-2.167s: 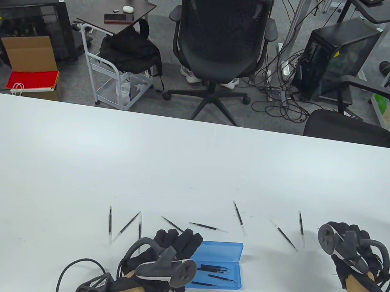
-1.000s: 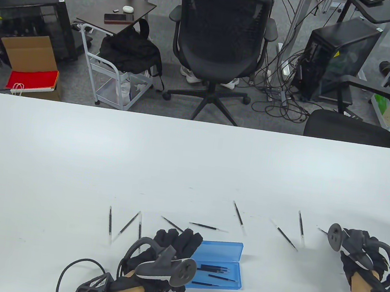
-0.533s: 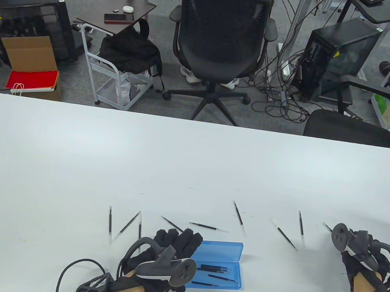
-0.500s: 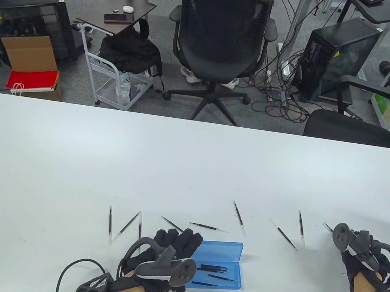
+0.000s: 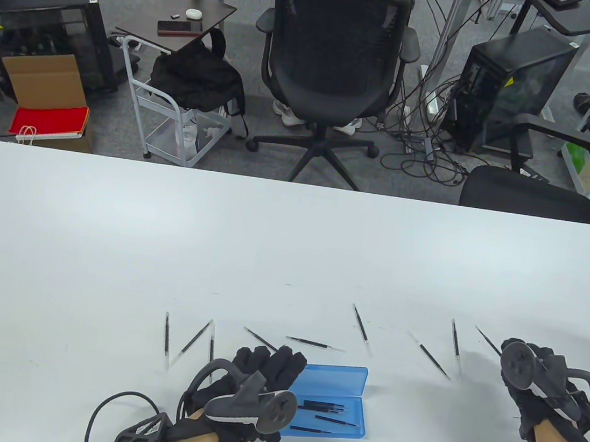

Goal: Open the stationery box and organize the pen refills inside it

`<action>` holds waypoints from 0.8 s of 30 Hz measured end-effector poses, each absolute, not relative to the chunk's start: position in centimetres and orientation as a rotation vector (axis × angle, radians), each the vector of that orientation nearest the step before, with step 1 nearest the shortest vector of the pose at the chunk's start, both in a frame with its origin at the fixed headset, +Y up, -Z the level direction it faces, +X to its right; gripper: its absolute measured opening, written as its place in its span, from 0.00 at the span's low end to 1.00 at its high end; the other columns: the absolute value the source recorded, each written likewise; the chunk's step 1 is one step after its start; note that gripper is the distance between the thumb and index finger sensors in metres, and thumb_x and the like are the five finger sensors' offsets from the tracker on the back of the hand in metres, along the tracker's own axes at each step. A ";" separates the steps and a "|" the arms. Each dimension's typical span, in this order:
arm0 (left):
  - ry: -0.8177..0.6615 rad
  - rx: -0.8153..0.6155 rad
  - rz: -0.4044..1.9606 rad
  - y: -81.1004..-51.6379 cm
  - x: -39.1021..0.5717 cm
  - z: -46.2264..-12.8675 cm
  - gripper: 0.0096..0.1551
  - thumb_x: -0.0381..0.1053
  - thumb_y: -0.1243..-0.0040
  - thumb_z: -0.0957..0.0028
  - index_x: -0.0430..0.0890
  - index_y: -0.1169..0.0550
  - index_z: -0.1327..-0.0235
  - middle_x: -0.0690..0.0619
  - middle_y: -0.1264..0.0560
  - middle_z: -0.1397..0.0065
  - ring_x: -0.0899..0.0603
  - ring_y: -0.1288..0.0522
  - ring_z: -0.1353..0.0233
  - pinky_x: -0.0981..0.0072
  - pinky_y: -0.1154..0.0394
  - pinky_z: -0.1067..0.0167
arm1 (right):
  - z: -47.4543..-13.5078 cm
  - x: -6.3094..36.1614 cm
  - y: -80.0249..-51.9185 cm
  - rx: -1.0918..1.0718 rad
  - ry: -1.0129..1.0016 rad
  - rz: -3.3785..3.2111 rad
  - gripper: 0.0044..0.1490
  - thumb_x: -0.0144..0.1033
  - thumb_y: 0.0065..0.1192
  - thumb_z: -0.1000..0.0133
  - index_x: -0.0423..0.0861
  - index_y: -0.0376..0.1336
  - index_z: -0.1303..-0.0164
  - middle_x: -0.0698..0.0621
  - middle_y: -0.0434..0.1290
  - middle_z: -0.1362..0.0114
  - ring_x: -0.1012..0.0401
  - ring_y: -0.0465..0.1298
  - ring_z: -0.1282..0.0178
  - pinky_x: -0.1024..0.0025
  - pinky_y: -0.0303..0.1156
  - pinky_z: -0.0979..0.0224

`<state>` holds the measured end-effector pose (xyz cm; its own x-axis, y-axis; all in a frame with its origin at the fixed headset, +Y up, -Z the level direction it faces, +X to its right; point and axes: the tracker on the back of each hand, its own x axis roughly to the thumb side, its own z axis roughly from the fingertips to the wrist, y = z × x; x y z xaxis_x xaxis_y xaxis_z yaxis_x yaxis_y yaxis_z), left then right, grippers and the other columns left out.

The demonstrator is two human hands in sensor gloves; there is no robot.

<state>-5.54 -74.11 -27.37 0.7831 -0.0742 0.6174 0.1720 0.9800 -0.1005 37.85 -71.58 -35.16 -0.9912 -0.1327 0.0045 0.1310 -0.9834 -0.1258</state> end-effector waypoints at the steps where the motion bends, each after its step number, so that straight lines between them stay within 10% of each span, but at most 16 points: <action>1: -0.658 -0.154 -0.134 -74.1 -5.5 -27.4 0.81 0.73 0.29 0.63 0.43 0.63 0.16 0.38 0.57 0.10 0.22 0.42 0.18 0.25 0.42 0.25 | -34.4 36.6 -70.9 -0.100 0.224 -3.013 0.33 0.40 0.77 0.51 0.49 0.68 0.34 0.51 0.83 0.40 0.52 0.84 0.40 0.43 0.76 0.26; 12: -0.656 -0.151 -0.136 -74.1 -5.5 -27.3 0.81 0.73 0.29 0.63 0.43 0.64 0.16 0.38 0.57 0.10 0.22 0.42 0.18 0.25 0.42 0.25 | -24.6 21.7 -66.9 -0.848 0.463 -2.880 0.34 0.41 0.77 0.51 0.49 0.68 0.34 0.52 0.84 0.41 0.52 0.84 0.41 0.44 0.77 0.27; 24: -0.657 -0.136 -0.143 -74.2 -5.5 -27.1 0.81 0.73 0.29 0.63 0.43 0.63 0.16 0.38 0.57 0.10 0.22 0.42 0.18 0.25 0.42 0.25 | -22.9 12.6 -72.7 -1.058 0.224 -2.695 0.34 0.41 0.77 0.51 0.50 0.67 0.33 0.52 0.83 0.40 0.53 0.84 0.41 0.44 0.76 0.27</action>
<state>-5.46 -74.16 -27.13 0.7825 -0.0887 0.6164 0.1747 0.9813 -0.0806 12.60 -72.70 -22.93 -0.7100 -0.2738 0.6488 0.1629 -0.9602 -0.2270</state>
